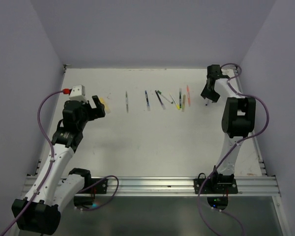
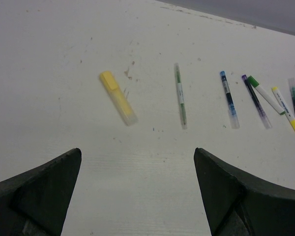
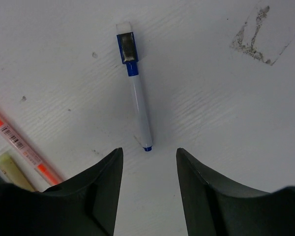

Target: Open the pen caps

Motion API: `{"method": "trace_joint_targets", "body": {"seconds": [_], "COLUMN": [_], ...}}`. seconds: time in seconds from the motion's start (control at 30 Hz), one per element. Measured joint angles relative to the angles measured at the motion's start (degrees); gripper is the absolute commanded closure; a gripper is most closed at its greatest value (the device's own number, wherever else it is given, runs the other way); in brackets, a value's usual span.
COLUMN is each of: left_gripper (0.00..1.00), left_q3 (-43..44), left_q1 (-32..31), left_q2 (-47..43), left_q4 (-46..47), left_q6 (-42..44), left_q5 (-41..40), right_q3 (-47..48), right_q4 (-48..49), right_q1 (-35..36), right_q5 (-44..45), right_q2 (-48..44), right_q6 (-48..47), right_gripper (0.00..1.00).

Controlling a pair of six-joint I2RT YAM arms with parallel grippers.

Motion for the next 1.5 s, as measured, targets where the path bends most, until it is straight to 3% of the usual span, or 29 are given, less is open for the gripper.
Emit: {"method": "trace_joint_targets", "body": {"seconds": [0.3,0.63,0.87,1.0,1.17,1.33,1.5], "left_gripper": [0.0,0.0,0.0,0.0,0.0,0.0,0.0], "left_q3": [-0.11,-0.46,-0.61,-0.61,-0.61,-0.61,1.2], "left_q1": [0.0,0.11,0.13,0.26,0.48,0.5,0.48], "left_q2": [0.79,1.31,1.38,1.55,1.86,3.06,6.56], "left_q4": [0.02,0.15,0.44,0.79,1.14,1.9,2.03], "left_q6": [0.02,0.02,0.02,0.02,0.0,-0.96,-4.33], "left_q5": [0.85,1.99,2.49,2.84,3.39,7.23,14.12], "right_q3": [2.62,4.31,6.25,6.25,6.12,-3.1,-17.22], "right_q4": [0.24,1.27,2.14,2.23,2.43,6.69,11.13], "right_q1": [-1.51,-2.78,-2.75,-2.75,-2.71,-1.27,7.15], "right_q5": [-0.42,-2.67,-5.14,-5.51,-5.84,-7.5,-9.49], "right_q2": [4.92,8.07,9.51,9.53,9.38,3.26,-12.02], "right_q6": [-0.46,-2.12,-3.52,-4.17,-5.07,-6.64,-8.26], "right_gripper": [0.61,0.61,0.78,1.0,1.0,1.0,1.0]}}
